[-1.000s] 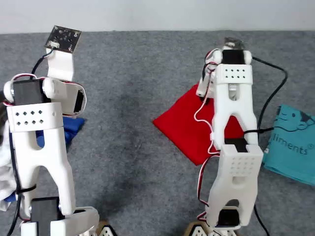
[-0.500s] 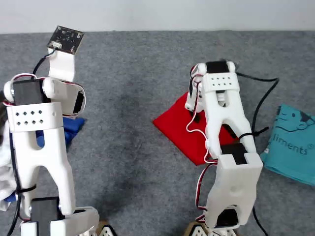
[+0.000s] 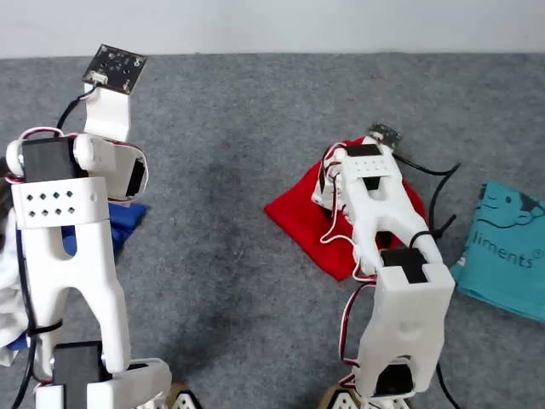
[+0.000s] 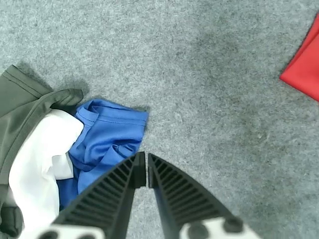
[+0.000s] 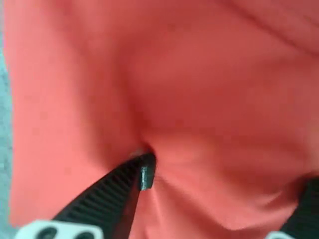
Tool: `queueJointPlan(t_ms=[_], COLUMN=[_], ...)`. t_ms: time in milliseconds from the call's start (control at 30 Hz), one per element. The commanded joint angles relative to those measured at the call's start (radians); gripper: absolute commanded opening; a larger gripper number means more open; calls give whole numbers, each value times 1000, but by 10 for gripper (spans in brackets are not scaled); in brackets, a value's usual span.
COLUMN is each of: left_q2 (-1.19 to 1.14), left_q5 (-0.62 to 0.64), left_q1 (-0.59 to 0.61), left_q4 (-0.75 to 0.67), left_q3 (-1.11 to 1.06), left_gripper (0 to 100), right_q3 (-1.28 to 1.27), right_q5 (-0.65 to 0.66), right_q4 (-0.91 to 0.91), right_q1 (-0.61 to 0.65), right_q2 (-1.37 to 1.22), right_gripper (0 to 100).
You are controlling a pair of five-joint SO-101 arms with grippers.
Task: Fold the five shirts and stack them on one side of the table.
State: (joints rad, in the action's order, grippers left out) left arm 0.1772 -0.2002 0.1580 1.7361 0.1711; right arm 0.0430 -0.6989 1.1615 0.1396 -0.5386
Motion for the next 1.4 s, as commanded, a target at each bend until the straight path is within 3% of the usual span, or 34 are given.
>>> queueJointPlan(t_ms=[0,200,267,333,467,867,1367], left_q2=[41,41,41,41,41,43,43], left_q5=[-9,-9,-9,-9,-11,-9,-12], left_q1=[8,8,8,8,8,8,8], left_q4=[20,20,20,20,20,20,20], left_q3=[1,4,4,4,5,5,5], left_gripper=[15,15,15,15,15,15,15], right_q3=[43,169,209,239,284,292,292], right_q5=[-17,44,77,130,321,907,1281], right_q4=[13,111,159,189,289,513,479], right_q1=[-31,-36,-41,-51,-76,-317,-621], right_q2=[-59,-136,-154,-157,-105,298,521], right_gripper=[371,0,36,7,9,9,9])
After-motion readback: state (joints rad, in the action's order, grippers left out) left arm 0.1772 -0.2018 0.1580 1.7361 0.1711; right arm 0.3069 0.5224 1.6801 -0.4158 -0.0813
